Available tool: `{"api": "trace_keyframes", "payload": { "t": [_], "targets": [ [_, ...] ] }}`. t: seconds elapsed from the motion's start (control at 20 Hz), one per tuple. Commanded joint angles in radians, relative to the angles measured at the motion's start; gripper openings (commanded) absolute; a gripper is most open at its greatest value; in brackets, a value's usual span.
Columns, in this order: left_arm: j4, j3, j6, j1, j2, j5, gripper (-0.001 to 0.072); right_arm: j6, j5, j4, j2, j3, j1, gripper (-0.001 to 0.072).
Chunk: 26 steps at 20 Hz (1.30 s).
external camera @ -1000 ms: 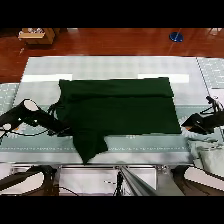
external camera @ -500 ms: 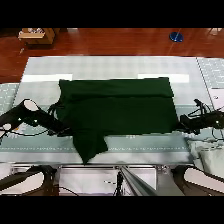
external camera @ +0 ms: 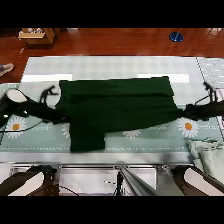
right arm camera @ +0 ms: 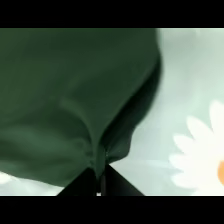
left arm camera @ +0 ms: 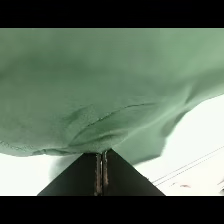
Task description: Fold the shirts.
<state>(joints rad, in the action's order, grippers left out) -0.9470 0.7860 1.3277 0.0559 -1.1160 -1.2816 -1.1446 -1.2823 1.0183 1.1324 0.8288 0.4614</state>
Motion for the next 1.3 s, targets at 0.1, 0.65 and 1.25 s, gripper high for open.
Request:
{"api": "trace_keyframes", "payload": {
  "t": [0.1,0.65,1.25],
  "targets": [
    [0.061,0.232,0.039,0.002,0.101,-0.001,0.0032,-0.003,0.058,-0.182,-0.053,0.151,-0.023,0.0021],
    [0.043,0.282,0.035,0.027,-0.069,0.241,0.0031,-0.108,0.490,-0.172,0.214,0.342,-0.217,0.0020],
    [0.065,0.501,0.026,0.026,-0.484,0.359,0.0031,-0.176,0.777,-0.187,0.481,0.396,-0.327,0.0021]
  ]
}}
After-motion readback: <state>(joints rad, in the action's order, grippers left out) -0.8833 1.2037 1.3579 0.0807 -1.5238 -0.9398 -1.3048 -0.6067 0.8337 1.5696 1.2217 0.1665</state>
